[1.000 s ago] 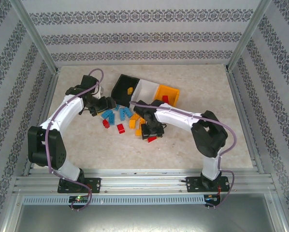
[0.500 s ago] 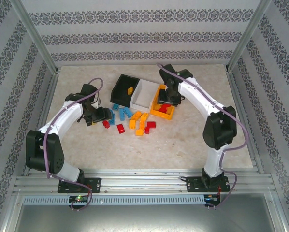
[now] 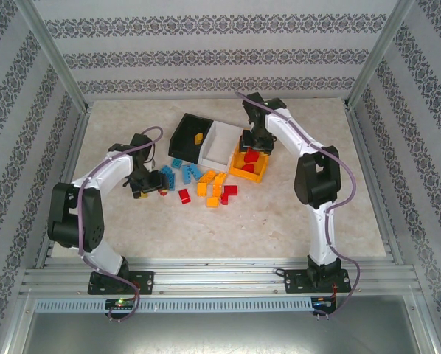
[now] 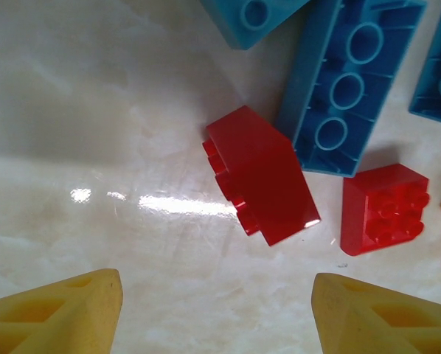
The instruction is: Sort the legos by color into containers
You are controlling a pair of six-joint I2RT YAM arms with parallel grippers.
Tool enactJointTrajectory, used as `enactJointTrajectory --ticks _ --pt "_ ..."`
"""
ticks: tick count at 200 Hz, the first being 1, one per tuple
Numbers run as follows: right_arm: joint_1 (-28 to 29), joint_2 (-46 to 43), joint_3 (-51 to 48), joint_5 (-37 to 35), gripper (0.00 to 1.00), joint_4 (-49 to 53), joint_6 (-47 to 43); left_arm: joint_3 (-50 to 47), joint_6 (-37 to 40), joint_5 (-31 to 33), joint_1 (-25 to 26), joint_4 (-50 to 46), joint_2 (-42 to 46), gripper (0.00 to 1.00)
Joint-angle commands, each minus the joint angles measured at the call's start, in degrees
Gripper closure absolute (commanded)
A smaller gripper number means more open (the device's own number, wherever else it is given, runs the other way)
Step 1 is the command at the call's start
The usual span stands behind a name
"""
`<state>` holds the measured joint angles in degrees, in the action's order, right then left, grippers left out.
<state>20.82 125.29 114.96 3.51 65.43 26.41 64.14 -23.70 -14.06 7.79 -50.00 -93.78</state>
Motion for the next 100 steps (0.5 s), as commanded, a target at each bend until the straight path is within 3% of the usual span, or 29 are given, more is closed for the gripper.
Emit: enactJointTrajectory --ticks 1,54,100 --pt "0.0 -3.2 0.0 0.3 0.38 1.1 0.4 1.5 0.8 1.3 -0.3 -0.6 -1.2 0.33" --pt "2.6 -14.7 -14.2 1.8 0.37 -3.7 5.2 3.7 1.5 1.6 -0.3 1.6 -5.7 0.35" --pt "6.4 -20.3 -24.4 1.1 0.37 -6.2 9.1 5.8 0.9 -1.5 -0.4 3.9 -7.5 0.32"
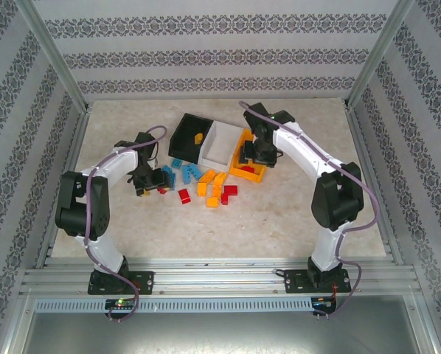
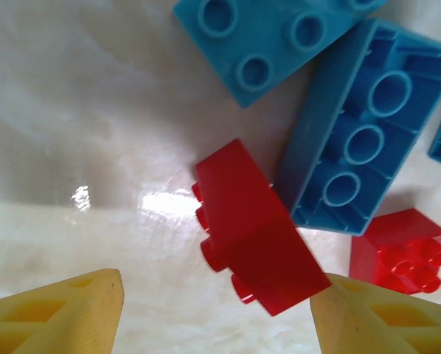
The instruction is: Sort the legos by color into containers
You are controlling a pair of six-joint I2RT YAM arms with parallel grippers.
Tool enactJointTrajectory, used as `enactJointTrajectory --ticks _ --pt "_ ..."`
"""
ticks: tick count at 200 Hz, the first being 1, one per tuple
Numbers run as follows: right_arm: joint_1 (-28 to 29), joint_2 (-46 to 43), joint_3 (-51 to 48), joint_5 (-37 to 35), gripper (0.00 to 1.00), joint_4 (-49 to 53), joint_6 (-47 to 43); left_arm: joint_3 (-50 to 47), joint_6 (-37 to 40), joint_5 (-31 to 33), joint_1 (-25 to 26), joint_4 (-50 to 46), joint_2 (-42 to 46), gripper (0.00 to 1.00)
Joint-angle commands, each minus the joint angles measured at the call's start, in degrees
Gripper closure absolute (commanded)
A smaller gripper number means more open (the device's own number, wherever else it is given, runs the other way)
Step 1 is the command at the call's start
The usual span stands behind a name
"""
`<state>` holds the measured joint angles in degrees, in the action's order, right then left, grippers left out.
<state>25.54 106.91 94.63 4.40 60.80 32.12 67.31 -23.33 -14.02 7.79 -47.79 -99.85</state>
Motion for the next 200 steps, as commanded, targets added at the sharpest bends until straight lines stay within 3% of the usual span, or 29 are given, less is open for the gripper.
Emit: enactJointTrajectory --ticks 1,53,90,144,200 --pt "1.8 -2.1 -4.3 0.3 0.36 -1.7 3.5 2.7 0.5 -1.5 -0.4 1.6 -1.6 0.32" --pt "3.7 -4.4 -7.8 0.6 0.36 -2.9 5.8 6.3 1.6 -1.4 -0.4 1.6 -6.7 0.37" --pt "3.8 -5.0 -8.7 0.2 0.37 -3.0 6.2 7.9 1.5 -1.3 -0.4 0.5 -7.2 0.61" --pt "4.3 -3.3 -8.1 0.6 0.38 -3.8 6.4 6.5 1.8 -0.4 -0.4 -2.2 -4.1 0.68" --pt "4.9 -3.2 -8.6 0.9 0.38 -4.7 7.0 4.5 2.1 -0.3 -0.4 -5.1 1.0 0.87"
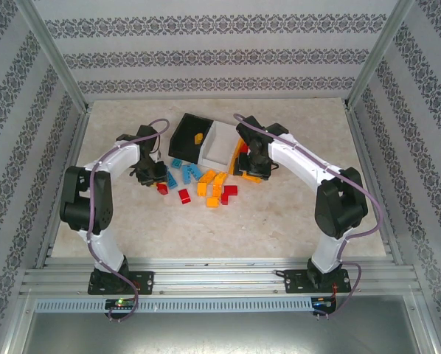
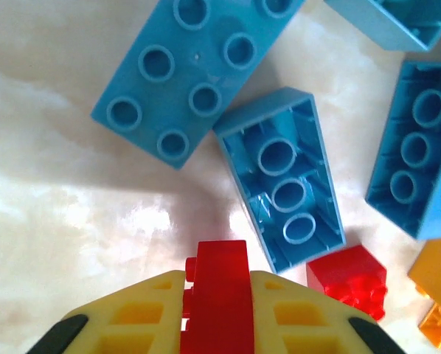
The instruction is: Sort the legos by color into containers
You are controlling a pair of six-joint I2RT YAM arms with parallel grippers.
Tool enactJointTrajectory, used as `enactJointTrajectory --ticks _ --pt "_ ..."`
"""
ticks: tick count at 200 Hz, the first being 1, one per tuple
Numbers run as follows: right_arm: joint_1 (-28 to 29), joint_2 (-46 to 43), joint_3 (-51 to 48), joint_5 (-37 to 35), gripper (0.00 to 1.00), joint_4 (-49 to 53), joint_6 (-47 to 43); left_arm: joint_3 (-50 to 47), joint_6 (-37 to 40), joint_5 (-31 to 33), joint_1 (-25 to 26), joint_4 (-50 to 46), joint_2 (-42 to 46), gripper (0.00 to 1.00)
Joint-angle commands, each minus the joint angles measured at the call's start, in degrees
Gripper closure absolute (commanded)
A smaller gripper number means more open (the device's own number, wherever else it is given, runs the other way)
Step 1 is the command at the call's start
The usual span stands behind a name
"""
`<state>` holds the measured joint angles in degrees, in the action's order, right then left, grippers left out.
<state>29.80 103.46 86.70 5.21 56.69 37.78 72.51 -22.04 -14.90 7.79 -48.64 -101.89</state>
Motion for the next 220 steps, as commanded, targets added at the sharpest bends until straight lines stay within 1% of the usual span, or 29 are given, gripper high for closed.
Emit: enactJointTrajectory --ticks 1,37,51,60,75,89,99,117,138,158,192,220 --pt "0.6 0.3 -0.7 0.1 0.38 -0.7 1.4 -0.7 0.8 0.6 -0.4 -4.3 3.1 0.88" --pt "0.5 -1.1 -2.9 0.2 0.38 -1.8 2.3 0.6 1.5 0.9 -0.5 -8.2 6.5 0.89" --pt "0.0 -2.8 -4.5 -0.2 0.38 -1.9 2.7 1.8 1.2 -0.9 -0.5 -8.8 8.3 0.89" --pt "-0.6 -4.4 -6.3 -0.2 0.38 -2.5 3.3 2.8 0.4 -3.4 -0.5 -8.1 9.3 0.88" --pt "-1.8 -7.9 -9.8 0.5 0.38 -4.5 4.2 4.8 -1.7 -10.0 -0.5 -5.5 9.7 0.88" --pt "-3.0 -11.7 -13.2 1.7 0.38 -6.4 5.0 6.6 -5.4 -16.5 -0.3 -1.3 8.5 0.88" --pt "-3.9 -14.4 -15.6 2.6 0.39 -7.9 5.8 7.4 -8.7 -19.7 0.2 3.0 7.3 0.88" --pt "-5.0 -18.8 -19.0 3.5 0.39 -9.9 7.2 9.7 -13.5 -22.7 2.0 10.2 3.9 0.88" --pt "-6.5 -23.4 -22.3 4.1 0.39 -11.7 8.9 15.6 -16.9 -24.6 5.3 14.3 -2.3 0.88" --pt "-7.7 -26.8 -25.3 5.0 0.39 -12.8 10.3 23.1 -18.6 -25.3 9.0 15.7 -9.0 0.88" --pt "-9.1 -30.2 -27.7 4.8 0.39 -11.7 11.1 36.3 -20.9 -26.3 14.7 16.0 -19.8 0.88" --pt "-10.1 -32.0 -28.5 4.5 0.39 -10.6 11.2 42.1 -24.4 -27.6 17.5 18.5 -26.2 0.88"
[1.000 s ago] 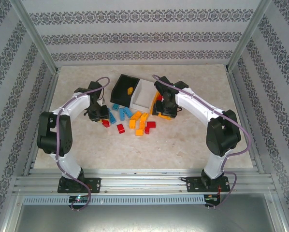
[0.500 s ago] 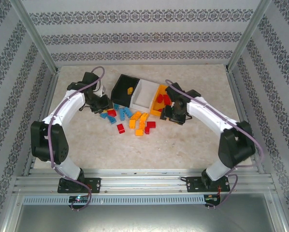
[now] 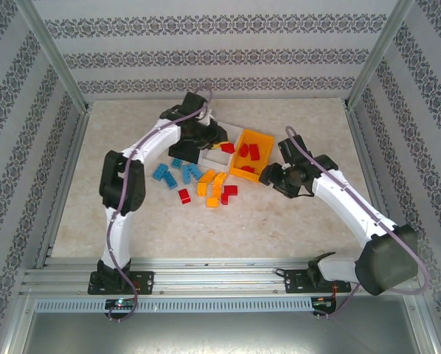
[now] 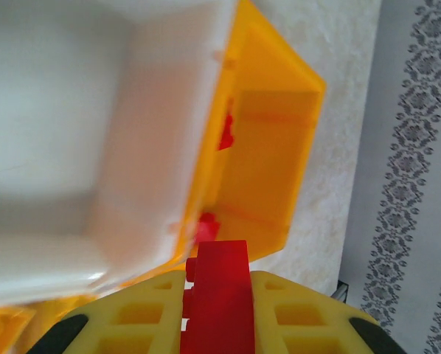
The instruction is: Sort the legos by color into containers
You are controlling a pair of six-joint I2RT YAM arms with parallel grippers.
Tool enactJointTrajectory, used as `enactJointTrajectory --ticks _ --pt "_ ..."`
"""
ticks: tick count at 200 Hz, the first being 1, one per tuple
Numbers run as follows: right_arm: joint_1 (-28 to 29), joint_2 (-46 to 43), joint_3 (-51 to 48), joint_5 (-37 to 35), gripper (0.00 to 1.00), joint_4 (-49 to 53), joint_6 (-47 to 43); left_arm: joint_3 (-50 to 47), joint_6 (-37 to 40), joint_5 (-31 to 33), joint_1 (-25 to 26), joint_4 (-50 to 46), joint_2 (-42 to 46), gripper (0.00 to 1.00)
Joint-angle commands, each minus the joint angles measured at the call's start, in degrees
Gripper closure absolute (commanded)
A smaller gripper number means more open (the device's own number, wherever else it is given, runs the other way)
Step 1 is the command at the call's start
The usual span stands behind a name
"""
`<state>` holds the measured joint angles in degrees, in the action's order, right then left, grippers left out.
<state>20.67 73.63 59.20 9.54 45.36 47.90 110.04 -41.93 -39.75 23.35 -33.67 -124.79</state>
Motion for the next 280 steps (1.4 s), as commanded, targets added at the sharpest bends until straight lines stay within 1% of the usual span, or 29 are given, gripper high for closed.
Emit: enactJointTrajectory --ticks 1,17,22,30,35,77,98,111,121,131,153,160,178,194,207,230,252,280 --pt "-1.0 -2.2 -1.0 0.2 0.39 0.9 1.1 4.6 -4.6 -2.8 2.1 3.7 -3.5 0.88" --pt "-1.4 -2.9 -0.9 0.0 0.39 1.7 1.1 6.3 -6.1 -3.7 3.2 5.2 -5.9 0.87" --pt "-1.4 -3.1 -0.9 0.0 0.39 1.9 1.1 6.7 -6.3 -3.8 3.4 5.3 -6.5 0.81" --pt "-1.6 -3.3 -1.0 0.0 0.39 2.1 1.0 7.2 -6.6 -3.7 3.7 5.3 -7.1 0.66" --pt "-1.7 -3.5 -1.1 0.1 0.39 2.1 1.1 7.3 -6.7 -3.7 3.7 5.3 -7.4 0.62" --pt "-1.4 -3.3 -1.8 0.6 0.39 1.4 1.1 7.6 -6.0 -3.7 3.6 5.2 -6.6 0.58" --pt "-0.9 -1.6 -1.1 1.2 0.39 0.5 1.1 7.3 -1.8 -2.2 3.5 1.0 -3.9 0.57" --pt "0.0 -0.3 -0.3 1.2 0.39 -0.3 1.1 6.5 2.7 0.8 3.0 -4.0 -0.9 0.56" --pt "1.0 1.1 0.2 1.4 0.39 -1.1 1.1 4.8 7.0 4.7 2.4 -8.5 2.4 0.56" --pt "2.3 3.0 1.1 1.6 0.39 -2.0 1.1 2.6 11.0 10.4 1.6 -14.3 5.8 0.54" --pt "6.0 8.1 3.8 1.5 0.38 -3.6 1.1 -3.8 18.7 22.3 -1.3 -25.1 12.9 0.45" --pt "7.2 9.9 4.8 1.4 0.38 -3.8 1.1 -7.4 20.0 25.2 -2.6 -26.4 15.5 0.43" --pt "9.5 14.3 8.1 1.8 0.38 -4.6 0.8 -16.9 21.7 28.7 -6.5 -26.6 22.1 0.37" --pt "11.0 17.7 11.1 2.4 0.38 -5.0 0.6 -22.3 22.8 29.5 -9.7 -27.5 24.5 0.35" --pt "12.0 19.9 13.1 2.8 0.38 -4.9 0.2 -25.6 23.5 30.6 -10.7 -27.3 25.6 0.35" --pt "13.1 22.4 16.0 3.0 0.38 -4.0 -0.6 -29.6 21.6 27.7 -10.7 -25.3 25.9 0.36" --pt "13.5 22.6 16.0 2.9 0.38 -3.9 -0.6 -31.7 18.5 26.4 -10.8 -23.4 24.3 0.35" --pt "13.5 21.0 14.1 2.7 0.38 -4.3 -0.2 -31.7 17.1 27.1 -10.6 -22.0 22.2 0.35"
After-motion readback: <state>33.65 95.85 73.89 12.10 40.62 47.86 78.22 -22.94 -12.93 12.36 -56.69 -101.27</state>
